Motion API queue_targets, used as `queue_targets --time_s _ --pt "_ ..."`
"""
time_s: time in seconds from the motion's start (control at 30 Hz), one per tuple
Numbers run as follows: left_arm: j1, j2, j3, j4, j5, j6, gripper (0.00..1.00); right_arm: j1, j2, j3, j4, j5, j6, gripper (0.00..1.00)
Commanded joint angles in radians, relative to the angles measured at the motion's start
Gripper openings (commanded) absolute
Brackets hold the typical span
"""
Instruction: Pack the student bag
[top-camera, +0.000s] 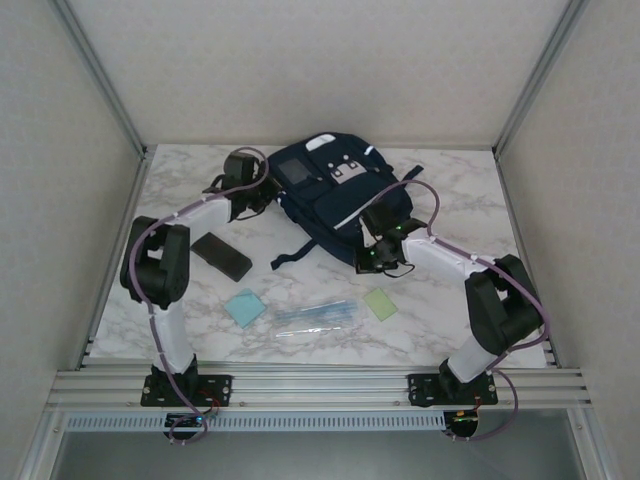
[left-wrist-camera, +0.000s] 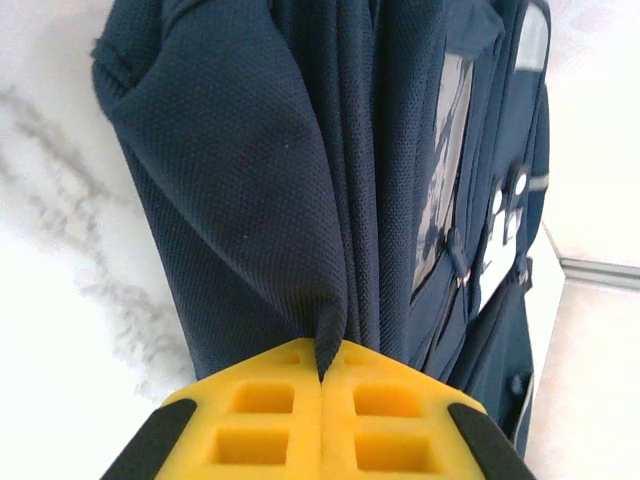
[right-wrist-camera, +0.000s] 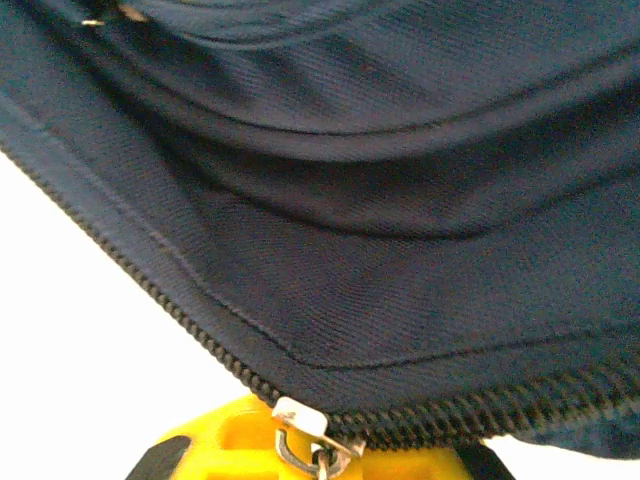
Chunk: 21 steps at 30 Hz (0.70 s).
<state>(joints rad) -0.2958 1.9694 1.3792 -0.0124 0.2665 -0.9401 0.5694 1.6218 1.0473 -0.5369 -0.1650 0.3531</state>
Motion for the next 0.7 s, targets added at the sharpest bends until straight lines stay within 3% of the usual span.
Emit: queue_targets --time_s 0.0,0.07,0.23,0.47,0.6,0.67 --pt "0.020 0.040 0.111 0.018 0.032 0.020 0.39 0.021 0.048 -0.003 0.097 -0.235 0.068 0.00" --pt "0.018 0.032 0.115 -0.021 0.051 0.017 0.62 0.037 0.085 0.024 0.188 -0.290 0.124 0.00" --pt "0.012 -0.101 -0.043 -0.062 0.069 -0.025 0.76 0.071 0.203 0.151 0.351 -0.375 0.246 0.00" --pt "-0.072 -0.321 -0.374 0.033 0.013 -0.192 0.77 0.094 0.330 0.344 0.372 -0.467 0.361 0.00" --pt "-0.118 -0.301 -0.407 0.098 0.002 -0.249 0.72 0.102 0.340 0.362 0.376 -0.512 0.415 0.00" --pt "-0.140 -0.263 -0.388 0.089 0.003 -0.251 0.65 0.111 0.333 0.355 0.377 -0.518 0.433 0.00"
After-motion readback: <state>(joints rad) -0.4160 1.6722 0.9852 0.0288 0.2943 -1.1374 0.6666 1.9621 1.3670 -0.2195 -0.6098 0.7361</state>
